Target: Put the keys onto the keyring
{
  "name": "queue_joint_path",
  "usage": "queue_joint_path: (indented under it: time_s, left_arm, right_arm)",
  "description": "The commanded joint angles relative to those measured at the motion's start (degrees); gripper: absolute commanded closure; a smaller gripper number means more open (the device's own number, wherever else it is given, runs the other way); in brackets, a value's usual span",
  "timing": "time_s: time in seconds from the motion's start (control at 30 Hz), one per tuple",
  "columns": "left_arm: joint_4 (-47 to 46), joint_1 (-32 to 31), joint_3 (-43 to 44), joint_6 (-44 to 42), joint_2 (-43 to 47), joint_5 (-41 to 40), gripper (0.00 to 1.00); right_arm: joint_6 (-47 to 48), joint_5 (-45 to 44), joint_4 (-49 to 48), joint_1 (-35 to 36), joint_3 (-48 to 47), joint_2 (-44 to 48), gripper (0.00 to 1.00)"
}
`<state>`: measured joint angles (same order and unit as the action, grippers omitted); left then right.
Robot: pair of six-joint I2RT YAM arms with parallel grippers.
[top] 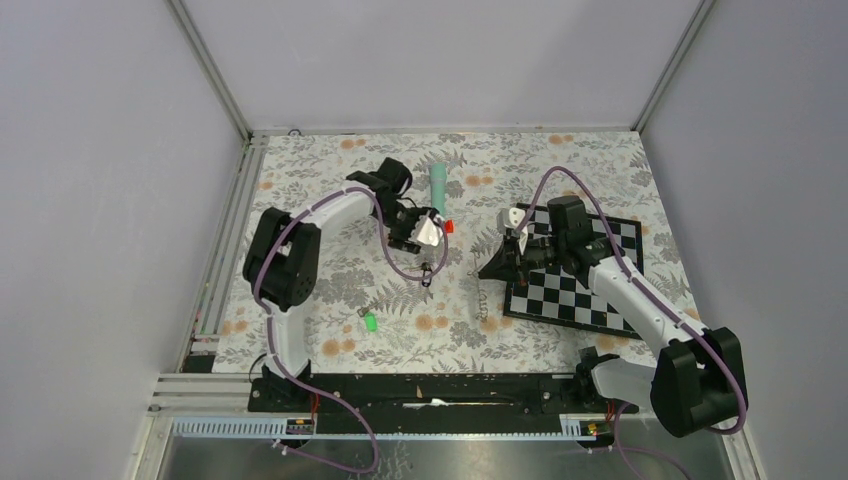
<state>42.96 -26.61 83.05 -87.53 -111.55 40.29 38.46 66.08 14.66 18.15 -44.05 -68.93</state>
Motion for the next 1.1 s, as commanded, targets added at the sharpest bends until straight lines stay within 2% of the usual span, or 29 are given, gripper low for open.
queue_joint_path:
  time_s: [0.0,0.53,0.77,1.07]
  left_arm:
    - [6.1,-2.9,2.7,-10.1,-2.2,-1.6,0.4]
    - [6.1,-6.3,4.7,-12.8,-6.4,-9.1,0.58]
    - [6.1,-6.4,4.7,-13.0,-6.6,-9.7,0.67]
    - [7.3,-7.0,4.3,-13.6,-6.6,-9.5,0.73]
  right_arm:
    - [1.3,1.8,-0.1,-1.1,0.3,1.7,1.0]
    - [2.1,2.4,-0.2,-1.9,1.1,1.4,1.0]
    - [2.4,2.4,-0.1,-2.1,1.3,1.2,1.0]
    - [2.5,2.3,-0.2,-2.2,1.4,1.2,1.0]
